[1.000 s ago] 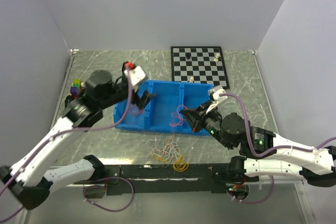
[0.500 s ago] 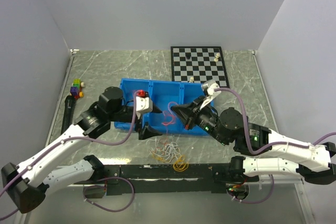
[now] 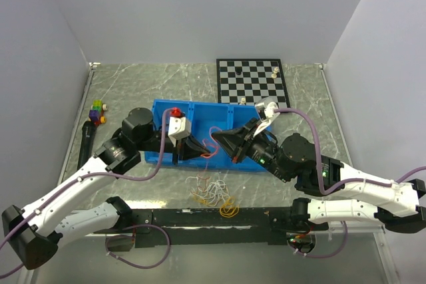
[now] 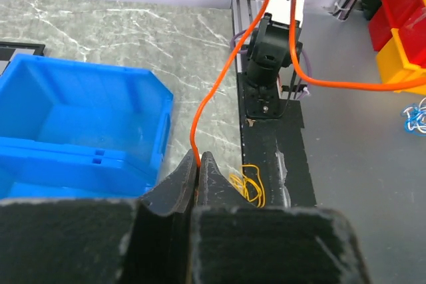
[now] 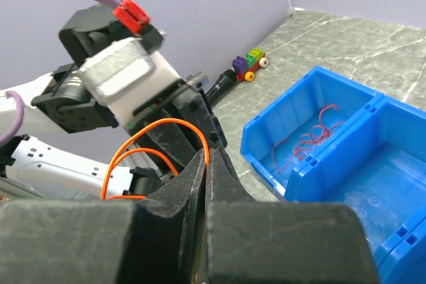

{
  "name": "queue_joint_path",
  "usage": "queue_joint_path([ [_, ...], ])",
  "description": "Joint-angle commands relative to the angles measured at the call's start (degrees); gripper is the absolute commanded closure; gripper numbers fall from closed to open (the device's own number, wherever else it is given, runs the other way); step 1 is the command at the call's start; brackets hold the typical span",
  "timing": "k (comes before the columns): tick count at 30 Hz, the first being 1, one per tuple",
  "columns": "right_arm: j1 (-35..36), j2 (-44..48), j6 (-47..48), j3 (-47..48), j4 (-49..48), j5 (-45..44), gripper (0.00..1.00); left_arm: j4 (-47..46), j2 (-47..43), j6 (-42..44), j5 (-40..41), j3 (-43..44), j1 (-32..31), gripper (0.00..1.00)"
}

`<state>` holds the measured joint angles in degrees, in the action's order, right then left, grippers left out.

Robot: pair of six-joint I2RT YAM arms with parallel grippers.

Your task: Untangle the cables

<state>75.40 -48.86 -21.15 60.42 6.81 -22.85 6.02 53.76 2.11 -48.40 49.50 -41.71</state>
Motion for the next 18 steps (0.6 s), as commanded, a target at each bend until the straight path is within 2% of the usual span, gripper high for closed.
queue_joint_path([
  [1,0.37,1.75,-0.56,-1.44,-0.75,-2.36,0.78,2.41,-1.29,0.18,-1.35,4.63,0.32,0.99],
  [3,0.37,3.41,-2.83,-4.16,1.53,-4.30,0.37,5.12,-1.37,1.48,-1.17,7.44,0.49,0.99],
  [5,0.37,5.78,-5.56,-8.46,3.55,-5.44,0.15,8.29,-1.55,3.94,-0.65,10.69,0.58,0.99],
  [7,0.37,8.59,-9.42,-13.90,6.01,-5.89,0.09,10.49,-2.07,4.92,0.41,13.68,0.84,0.99],
  [12,0.45,14.23,-19.71,-27.62,8.23,-3.79,0.08,14.63,-3.57,5.89,0.24,18.88,0.85,0.99],
  [15,0.72,12.22,-22.97,-33.52,6.03,-1.24,0.06,15.16,-4.01,5.36,0.15,20.72,1.02,0.99],
  [18,1.51,6.17,-23.50,-33.80,2.78,-0.09,0.05,15.16,-4.27,4.92,-0.64,21.96,0.93,0.99],
])
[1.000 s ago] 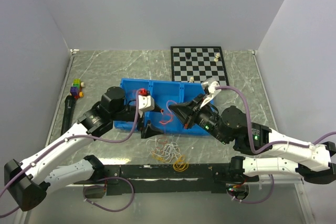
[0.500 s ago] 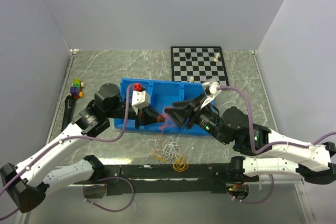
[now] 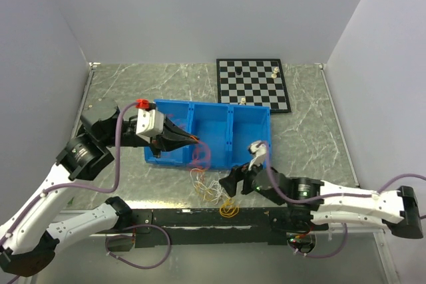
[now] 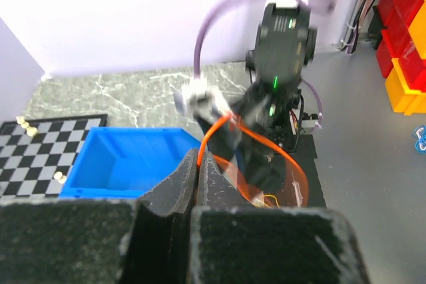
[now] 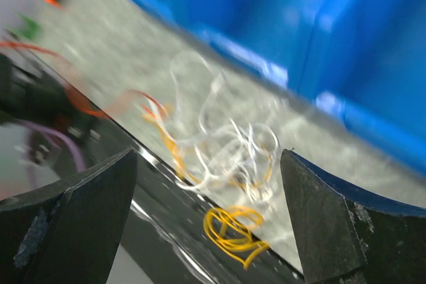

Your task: Untangle the cables

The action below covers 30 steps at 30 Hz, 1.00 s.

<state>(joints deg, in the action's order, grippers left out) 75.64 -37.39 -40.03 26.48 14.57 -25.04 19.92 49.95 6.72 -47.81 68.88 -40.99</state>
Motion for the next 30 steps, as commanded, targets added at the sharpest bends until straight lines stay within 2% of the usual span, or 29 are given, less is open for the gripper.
queue_joint_path([
  [1,1.44,-7.85,-4.44,0.85,-5.77,1.84,0.05,1.17,-0.47,-0.12,-1.49,2.92,0.30,0.99],
  [7,1.53,-19.90,-2.51,3.05,-13.50,4.02,0.08,0.82,-0.91,-1.80,-2.20,3.98,0.48,0.99],
  [10,1.71,-25.09,-2.94,2.00,-18.51,6.05,0.15,1.35,-1.09,-1.01,-1.15,5.29,0.56,0.99],
  [17,2.41,-32.66,-6.02,0.33,-21.68,7.81,0.56,-0.67,-0.12,4.17,9.73,13.81,0.74,0.99],
  [20,3.29,-34.07,-7.42,-0.90,-22.48,8.07,0.59,-2.07,1.02,6.54,16.68,18.55,0.91,0.99],
  [22,4.08,-34.60,-8.74,-1.86,-22.83,7.72,0.65,-3.39,1.72,6.90,20.73,21.72,1.00,0.99],
  [28,6.10,-35.48,-12.52,-4.33,-21.08,6.23,0.98,-10.68,2.08,8.66,30.13,25.95,1.00,0.99],
  [30,6.54,-35.13,-13.40,-5.03,-19.67,5.88,1.00,-12.88,2.43,9.62,33.47,26.92,0.92,0.99],
])
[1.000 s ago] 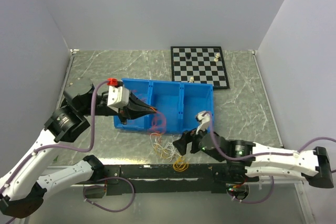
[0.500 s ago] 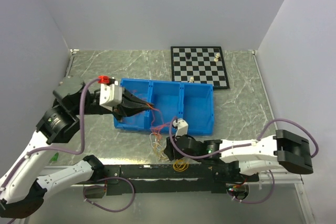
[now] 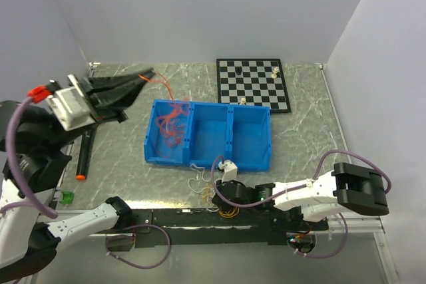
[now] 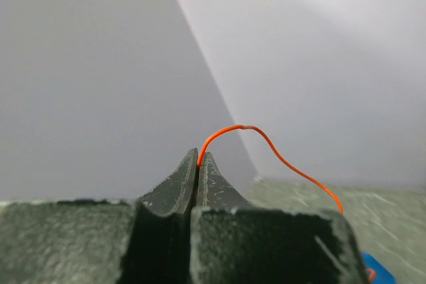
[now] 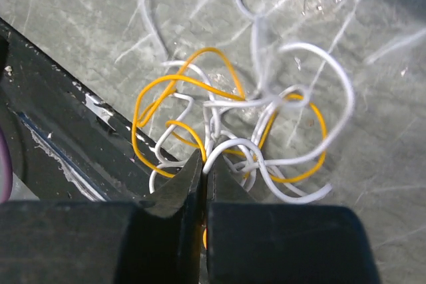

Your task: Untangle the cables

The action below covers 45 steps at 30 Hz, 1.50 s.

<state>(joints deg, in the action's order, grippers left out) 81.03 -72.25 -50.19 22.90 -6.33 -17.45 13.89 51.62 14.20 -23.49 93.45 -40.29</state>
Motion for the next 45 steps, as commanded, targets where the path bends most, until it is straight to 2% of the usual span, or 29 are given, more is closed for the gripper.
queue_joint_path([
  [1,1.40,0.26,-3.42,-1.71,1.66,-1.88,1.00,-8.08,0.85,2.67,10.73,2.35,0.30,0.99],
  [4,2.37,2.63,-3.51,-1.89,3.68,-2.85,1.00,-7.48,0.94,4.52,13.11,0.25,0.22,0.99],
  [10,4.74,10.10,-2.54,-0.92,9.13,-6.62,1.00,-4.84,-0.90,4.61,19.70,-13.79,0.22,0.99],
  [12,5.62,13.44,-2.19,-0.57,10.98,-7.59,1.00,-6.84,-1.69,5.23,22.85,-18.89,0.39,0.99],
  [21,8.70,22.93,-3.42,-0.83,16.87,-10.93,1.00,-13.36,-1.26,6.90,21.47,-33.85,7.32,0.99],
  [29,9.40,27.42,-6.23,-2.77,19.25,-13.04,1.00,-14.33,2.70,4.17,15.32,-35.00,15.86,0.99],
  [39,9.58,25.67,-5.97,-2.07,18.11,-13.05,1.00,-14.06,4.81,3.56,14.78,-42.55,16.83,0.99],
  [45,10.02,26.10,-6.23,-1.71,17.75,-13.40,1.00,-14.95,5.86,3.65,17.59,-46.16,17.35,0.99],
])
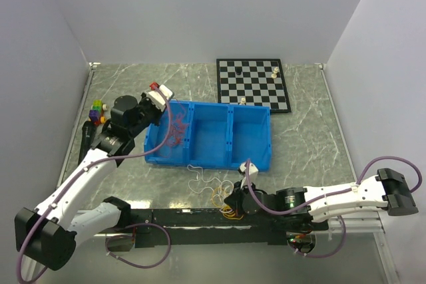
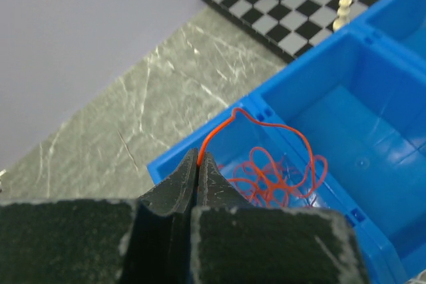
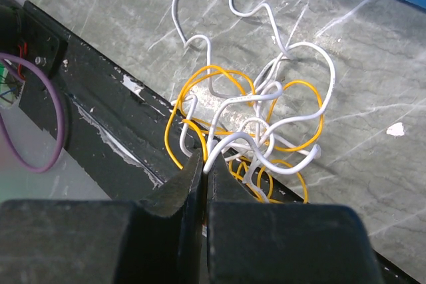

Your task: Untangle the cables

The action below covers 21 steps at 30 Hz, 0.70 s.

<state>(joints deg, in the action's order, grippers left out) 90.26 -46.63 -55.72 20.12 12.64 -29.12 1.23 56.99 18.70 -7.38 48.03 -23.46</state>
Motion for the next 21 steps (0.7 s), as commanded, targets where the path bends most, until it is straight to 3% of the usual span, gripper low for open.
queue_joint_path([
  [1,0.88,0.66,-0.61,0.98,-1.31,-1.81,1.00,-2.12,0.75,-0.68,2.10,-1.09,0.70,0.99],
  [9,0.97,0.23,-0.79,0.97,-1.66,-1.90,1.00,2.10,2.68,-5.43,3.52,-1.97,5.09,0.99],
  [10,0.89,0.14,-0.62,1.06,-1.66,-1.90,1.00,2.80,2.69,-4.91,2.90,-2.15,5.09,0.95],
  [12,1.06,-0.21,-0.53,1.24,-1.83,-1.99,1.00,3.68,2.51,-4.46,1.50,-2.76,5.09,0.76],
  [16,1.06,-0.56,-0.44,1.76,-1.40,-2.43,1.00,8.07,3.74,-2.97,-2.55,-1.46,5.09,0.29],
  [18,1.06,-0.57,-0.79,1.85,-1.04,-2.95,1.00,10.09,4.18,-2.62,-3.25,0.04,5.09,0.21],
  [21,1.06,-0.65,-0.18,1.94,-1.39,-2.78,1.00,12.73,3.22,-0.51,-5.97,2.32,5.09,0.17],
])
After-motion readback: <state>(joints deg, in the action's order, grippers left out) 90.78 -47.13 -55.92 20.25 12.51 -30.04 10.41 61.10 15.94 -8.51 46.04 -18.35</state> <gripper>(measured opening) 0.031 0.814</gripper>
